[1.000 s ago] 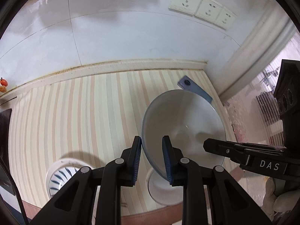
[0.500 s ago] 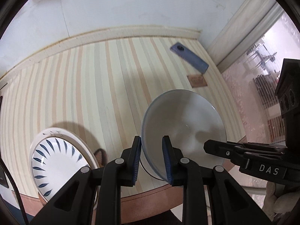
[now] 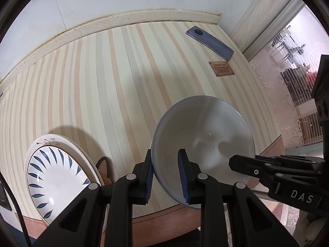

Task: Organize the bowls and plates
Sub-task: 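Open both grippers and pull them back from the bowl stack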

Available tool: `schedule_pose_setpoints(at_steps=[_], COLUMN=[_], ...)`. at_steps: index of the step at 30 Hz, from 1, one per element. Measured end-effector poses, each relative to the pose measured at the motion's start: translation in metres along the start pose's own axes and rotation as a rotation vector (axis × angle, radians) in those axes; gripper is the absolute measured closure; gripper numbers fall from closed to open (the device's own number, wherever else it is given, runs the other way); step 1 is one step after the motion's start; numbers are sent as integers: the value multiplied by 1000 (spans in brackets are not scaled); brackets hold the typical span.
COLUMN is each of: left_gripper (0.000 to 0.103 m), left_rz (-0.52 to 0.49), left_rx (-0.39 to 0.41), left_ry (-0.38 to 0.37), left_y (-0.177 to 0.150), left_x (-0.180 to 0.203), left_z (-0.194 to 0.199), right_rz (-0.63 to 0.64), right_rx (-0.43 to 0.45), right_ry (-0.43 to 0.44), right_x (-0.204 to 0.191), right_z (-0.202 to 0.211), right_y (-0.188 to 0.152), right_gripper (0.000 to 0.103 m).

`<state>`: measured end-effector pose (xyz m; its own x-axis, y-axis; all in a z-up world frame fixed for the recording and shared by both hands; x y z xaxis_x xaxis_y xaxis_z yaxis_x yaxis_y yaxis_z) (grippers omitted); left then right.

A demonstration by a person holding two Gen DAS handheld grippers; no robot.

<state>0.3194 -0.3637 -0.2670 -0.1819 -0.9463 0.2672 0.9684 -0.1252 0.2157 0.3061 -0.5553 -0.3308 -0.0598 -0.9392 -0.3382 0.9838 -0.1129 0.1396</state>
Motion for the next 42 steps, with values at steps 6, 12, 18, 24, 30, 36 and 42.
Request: schedule_pose_setpoints(at_steps=[6, 12, 18, 24, 30, 36, 42], left_gripper=[83, 83, 83, 83, 82, 79, 58], left_rz=[-10, -21, -28, -33, -40, -102, -131], left_rx=[-13, -13, -12, -10, 17, 134, 199], left_ry=[13, 23, 35, 42, 44, 39, -13], left_y=[-1, 0, -2, -2, -5, -15, -26], left_x=[-1, -1, -2, -2, 0, 7, 5], left_z=[-5, -8, -13, -14, 3, 63, 111], right_rz=[7, 20, 37, 40, 18, 72, 115], right_rx=[-12, 4, 5, 6, 28, 117, 195], right_ry=[-11, -33, -42, -49, -39, -101, -164], right_x=[-3, -8, -9, -10, -7, -33, -62], right_z=[-6, -6, -7, -7, 3, 48, 98], right_y=[1, 1, 1, -4, -7, -26, -52], right_gripper=[85, 85, 85, 85, 85, 31, 20])
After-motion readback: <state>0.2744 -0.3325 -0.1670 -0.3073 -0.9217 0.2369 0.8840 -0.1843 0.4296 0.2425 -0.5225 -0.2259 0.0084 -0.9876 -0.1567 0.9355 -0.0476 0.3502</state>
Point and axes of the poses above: each gripper's, at about its wrist camera, not at the fingertips, and z roughly against the way its jaws point, x to its right, y to its top, the point moved 1 cm from there along -z, roughly the way its jaws point, and after that the axes turned 14 degrees about z, right-handed, at the moved point
